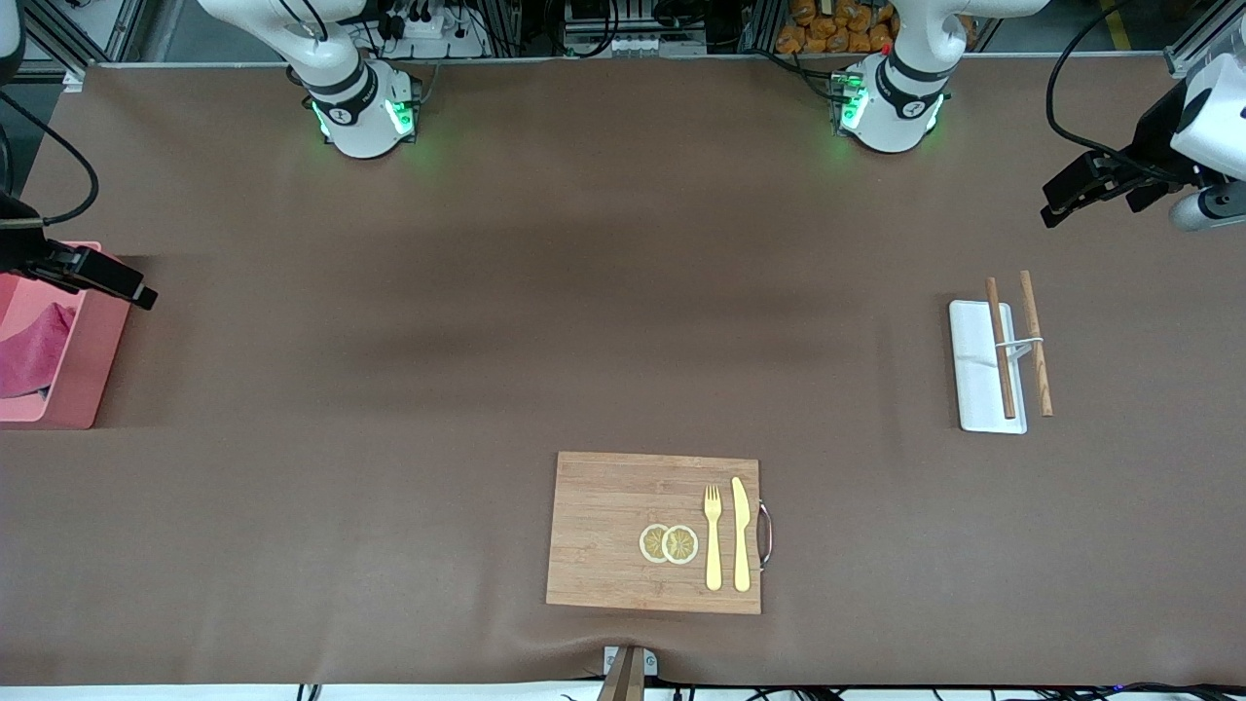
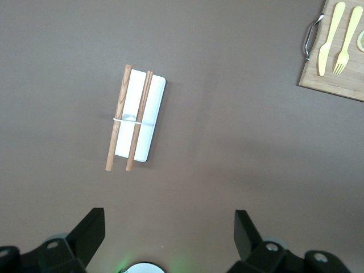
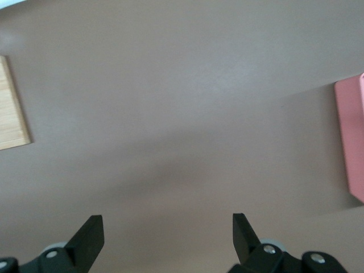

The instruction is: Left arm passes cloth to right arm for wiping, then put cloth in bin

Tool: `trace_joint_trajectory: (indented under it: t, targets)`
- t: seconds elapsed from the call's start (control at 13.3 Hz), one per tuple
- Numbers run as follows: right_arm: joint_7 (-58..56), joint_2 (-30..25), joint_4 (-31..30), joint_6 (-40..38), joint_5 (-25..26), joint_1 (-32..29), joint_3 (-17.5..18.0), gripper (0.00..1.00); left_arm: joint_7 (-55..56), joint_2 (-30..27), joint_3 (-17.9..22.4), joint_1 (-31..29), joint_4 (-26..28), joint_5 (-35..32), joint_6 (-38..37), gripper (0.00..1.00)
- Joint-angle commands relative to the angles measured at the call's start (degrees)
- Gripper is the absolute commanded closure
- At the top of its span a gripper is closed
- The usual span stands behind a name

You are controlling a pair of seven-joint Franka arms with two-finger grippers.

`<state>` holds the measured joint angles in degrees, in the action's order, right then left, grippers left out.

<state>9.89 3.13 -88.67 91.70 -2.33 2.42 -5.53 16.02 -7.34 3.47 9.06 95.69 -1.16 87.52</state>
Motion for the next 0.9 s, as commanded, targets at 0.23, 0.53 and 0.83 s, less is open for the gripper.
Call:
trace_joint_trajectory:
  t: [0.23, 0.53, 0.83]
  targets:
    - [1.4, -1.8, -1.4, 1.0, 2.9, 2.6, -0.1, 0.0, -0.2, 0.7, 0.0, 0.7, -1.4, -1.4, -0.3, 0.0]
    - [0.8, -1.8, -1.3, 0.9, 2.7, 2.2, -0.1, 0.0, 0.9, 0.7, 0.0, 0.8, -1.4, -1.3, -0.3, 0.0]
    - [0.9, -1.8, -1.5, 0.9, 2.6, 2.3, -0.1, 0.0, 3.3, 0.7, -0.9, 0.7, -1.2, -1.1, -0.4, 0.0]
